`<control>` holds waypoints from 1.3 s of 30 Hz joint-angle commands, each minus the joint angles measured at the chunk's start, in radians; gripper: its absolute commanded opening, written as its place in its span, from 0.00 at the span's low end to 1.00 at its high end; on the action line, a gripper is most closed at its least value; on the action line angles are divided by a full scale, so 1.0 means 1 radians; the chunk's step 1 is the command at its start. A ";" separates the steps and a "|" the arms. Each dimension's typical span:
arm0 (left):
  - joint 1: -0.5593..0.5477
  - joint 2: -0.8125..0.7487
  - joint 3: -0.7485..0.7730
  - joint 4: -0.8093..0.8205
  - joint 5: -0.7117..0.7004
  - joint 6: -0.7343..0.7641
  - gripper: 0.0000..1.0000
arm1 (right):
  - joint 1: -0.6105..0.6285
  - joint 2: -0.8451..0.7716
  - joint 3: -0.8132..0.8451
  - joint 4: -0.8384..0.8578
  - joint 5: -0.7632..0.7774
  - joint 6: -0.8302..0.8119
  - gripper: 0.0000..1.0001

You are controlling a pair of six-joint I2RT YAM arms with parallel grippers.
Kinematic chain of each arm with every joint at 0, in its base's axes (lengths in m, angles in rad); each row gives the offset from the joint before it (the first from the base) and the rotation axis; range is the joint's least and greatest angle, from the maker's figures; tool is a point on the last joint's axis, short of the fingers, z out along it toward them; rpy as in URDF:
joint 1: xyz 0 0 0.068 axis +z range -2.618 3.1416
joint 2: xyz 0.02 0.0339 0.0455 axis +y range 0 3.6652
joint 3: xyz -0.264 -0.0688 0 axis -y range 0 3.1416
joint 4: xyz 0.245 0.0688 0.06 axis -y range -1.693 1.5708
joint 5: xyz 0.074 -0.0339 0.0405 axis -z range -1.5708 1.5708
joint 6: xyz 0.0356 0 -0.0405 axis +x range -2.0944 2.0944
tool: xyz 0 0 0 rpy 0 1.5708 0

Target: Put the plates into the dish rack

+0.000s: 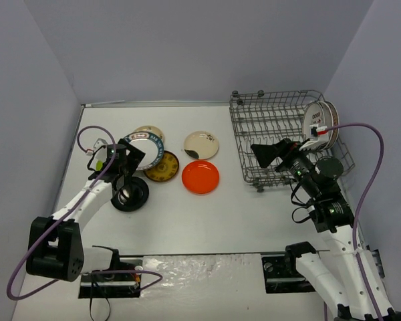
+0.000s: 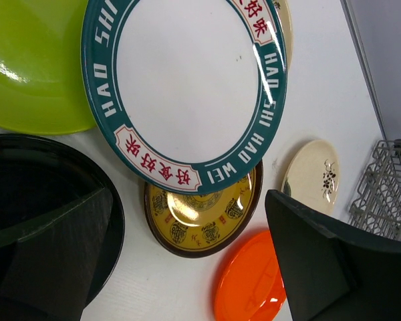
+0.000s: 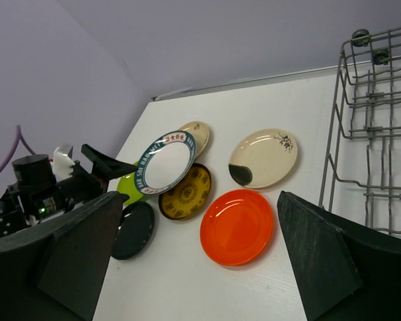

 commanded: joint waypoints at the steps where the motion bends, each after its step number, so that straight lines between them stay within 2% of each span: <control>1: 0.016 0.031 0.027 0.105 -0.015 -0.076 0.97 | 0.031 0.003 0.032 0.044 -0.035 -0.006 0.99; 14: 0.020 0.146 -0.014 0.231 -0.020 -0.185 0.95 | 0.078 0.004 0.061 0.013 -0.035 -0.049 1.00; 22: 0.020 0.211 -0.026 0.335 -0.032 -0.198 0.88 | 0.088 -0.012 0.051 -0.011 -0.016 -0.087 1.00; 27: 0.020 0.235 -0.028 0.367 -0.038 -0.201 0.79 | 0.090 -0.016 0.038 -0.017 -0.012 -0.097 1.00; 30: 0.020 0.248 -0.029 0.379 -0.034 -0.207 0.66 | 0.091 -0.014 0.033 -0.017 -0.007 -0.103 1.00; 33: 0.019 0.249 -0.036 0.393 -0.035 -0.218 0.47 | 0.094 -0.010 0.024 -0.018 -0.003 -0.110 1.00; 35: 0.020 0.245 -0.042 0.397 -0.036 -0.221 0.31 | 0.097 -0.012 0.017 -0.017 0.003 -0.109 1.00; 39: 0.020 0.220 -0.052 0.402 -0.046 -0.231 0.10 | 0.099 -0.012 0.003 -0.017 0.002 -0.106 1.00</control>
